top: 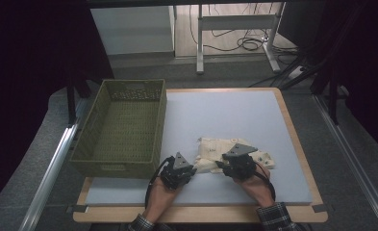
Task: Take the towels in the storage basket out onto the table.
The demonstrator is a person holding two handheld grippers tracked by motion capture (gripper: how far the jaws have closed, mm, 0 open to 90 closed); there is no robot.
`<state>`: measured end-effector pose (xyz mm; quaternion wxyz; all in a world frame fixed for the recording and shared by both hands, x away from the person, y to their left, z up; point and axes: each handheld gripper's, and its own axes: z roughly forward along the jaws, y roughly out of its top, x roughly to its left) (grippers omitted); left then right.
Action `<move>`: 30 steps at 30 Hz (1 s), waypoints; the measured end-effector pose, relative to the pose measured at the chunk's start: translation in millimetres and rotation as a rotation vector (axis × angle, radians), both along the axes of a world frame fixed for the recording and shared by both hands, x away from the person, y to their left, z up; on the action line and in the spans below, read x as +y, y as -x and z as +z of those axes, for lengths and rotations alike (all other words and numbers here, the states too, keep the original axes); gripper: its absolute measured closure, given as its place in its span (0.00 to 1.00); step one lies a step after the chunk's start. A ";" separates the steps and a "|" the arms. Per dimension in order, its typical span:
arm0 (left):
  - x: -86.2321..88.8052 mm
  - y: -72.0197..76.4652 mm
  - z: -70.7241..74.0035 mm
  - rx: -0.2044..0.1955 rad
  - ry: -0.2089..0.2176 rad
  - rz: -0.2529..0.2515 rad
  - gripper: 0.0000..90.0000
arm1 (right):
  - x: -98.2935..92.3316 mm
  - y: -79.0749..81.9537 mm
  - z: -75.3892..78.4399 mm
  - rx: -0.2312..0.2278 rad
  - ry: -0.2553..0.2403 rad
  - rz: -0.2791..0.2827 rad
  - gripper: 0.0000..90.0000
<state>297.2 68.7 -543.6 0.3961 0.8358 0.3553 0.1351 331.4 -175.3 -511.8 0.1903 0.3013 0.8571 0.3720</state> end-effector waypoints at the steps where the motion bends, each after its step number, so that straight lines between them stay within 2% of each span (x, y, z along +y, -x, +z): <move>1: 0.2 -0.1 0.0 0.001 0.001 0.000 0.87 | -0.6 -1.1 -0.4 -0.001 -0.001 -0.006 0.87; 2: 0.3 -0.4 0.0 0.003 0.003 0.000 0.87 | -1.5 -2.0 -0.6 0.002 -0.010 -0.014 0.93; 4: 0.9 -0.8 0.1 0.006 0.007 0.003 0.88 | -5.0 -3.9 0.6 0.003 -0.018 -0.035 0.97; 6: 1.6 -1.4 0.5 0.008 0.015 0.002 0.90 | -9.2 -5.9 3.1 0.007 -0.031 -0.048 0.97; 8: 1.8 -3.0 1.9 0.003 0.026 -0.003 0.94 | -14.3 -7.5 8.2 -0.008 -0.049 -0.065 0.98; 9: 0.9 -4.7 3.4 0.002 0.017 -0.002 0.95 | -17.4 -8.7 11.9 -0.014 -0.059 -0.072 0.98; 12: -2.9 -11.4 11.9 -0.016 0.002 0.008 0.95 | -26.9 -15.0 23.7 -0.039 -0.064 -0.110 0.97; 15: -5.8 -21.7 21.5 -0.032 0.024 0.032 0.95 | -40.0 -25.9 33.0 -0.047 -0.072 -0.150 0.97; 16: -6.8 -26.3 23.7 -0.031 0.034 0.039 0.95 | -45.1 -29.5 35.5 -0.051 -0.073 -0.163 0.97; 24: -19.5 -76.0 34.4 -0.023 0.021 0.126 0.95 | -84.6 -58.8 50.4 -0.065 -0.068 -0.277 0.97; 28: -29.7 -106.0 44.1 -0.043 -0.017 0.183 0.95 | -97.3 -77.9 58.0 -0.073 -0.046 -0.330 0.97; 30: -33.2 -123.8 51.3 -0.053 -0.030 0.236 0.94 | -102.9 -88.3 62.9 -0.077 -0.037 -0.358 0.97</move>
